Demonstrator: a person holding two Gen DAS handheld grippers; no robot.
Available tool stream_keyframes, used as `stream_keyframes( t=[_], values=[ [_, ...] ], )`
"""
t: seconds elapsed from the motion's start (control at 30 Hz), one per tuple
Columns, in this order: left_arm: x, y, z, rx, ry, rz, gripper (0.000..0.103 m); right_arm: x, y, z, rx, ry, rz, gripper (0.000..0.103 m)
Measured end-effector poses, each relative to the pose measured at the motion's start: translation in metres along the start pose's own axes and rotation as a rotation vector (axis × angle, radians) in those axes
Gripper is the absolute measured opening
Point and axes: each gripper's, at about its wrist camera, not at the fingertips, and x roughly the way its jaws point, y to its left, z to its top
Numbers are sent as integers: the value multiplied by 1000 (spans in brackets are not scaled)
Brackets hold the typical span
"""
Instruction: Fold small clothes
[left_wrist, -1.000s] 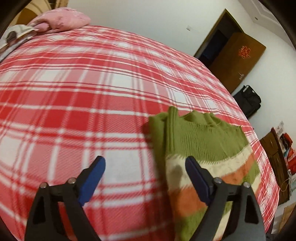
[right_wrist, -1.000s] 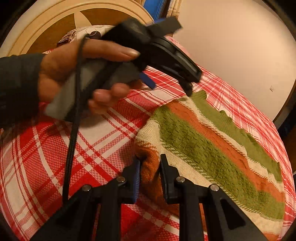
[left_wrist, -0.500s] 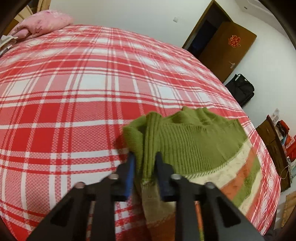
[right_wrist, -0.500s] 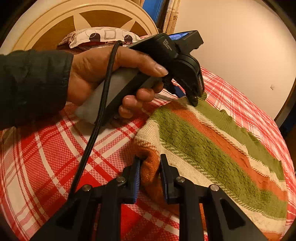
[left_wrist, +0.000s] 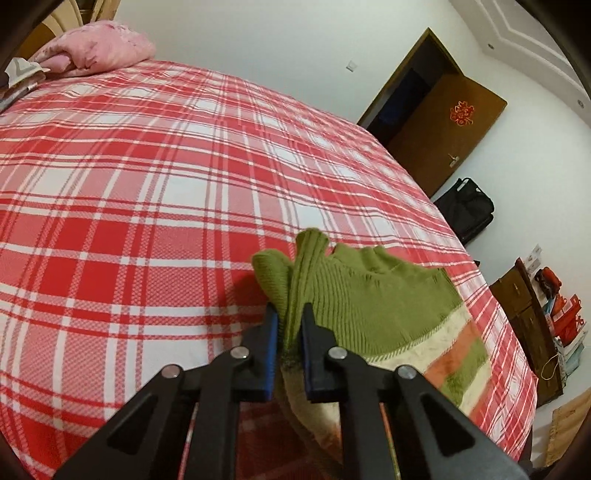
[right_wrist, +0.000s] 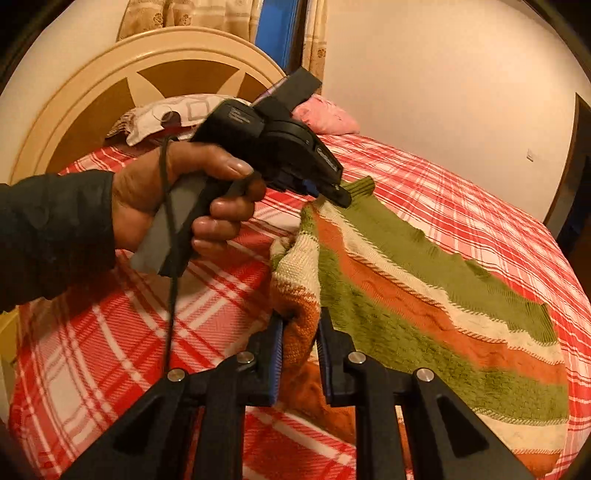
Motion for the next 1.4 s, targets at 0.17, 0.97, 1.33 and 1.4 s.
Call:
stream_keyframes(
  t=[0.17,0.97,1.33,1.4],
  values=[
    [10,10,-6,-48,43,27,12,2,13,-5,5,11,47,16],
    [10,-98,35,26,-44,-76,11,-55,-121,-24,367,-105,30,13],
    [40,-184,46,126,-20,-132,11,-102,-182,-48,504,-167,14,12],
    [50,-200,46,148,-11,-137,11,-107,-194,-57,538,-169,10,12]
  ],
)
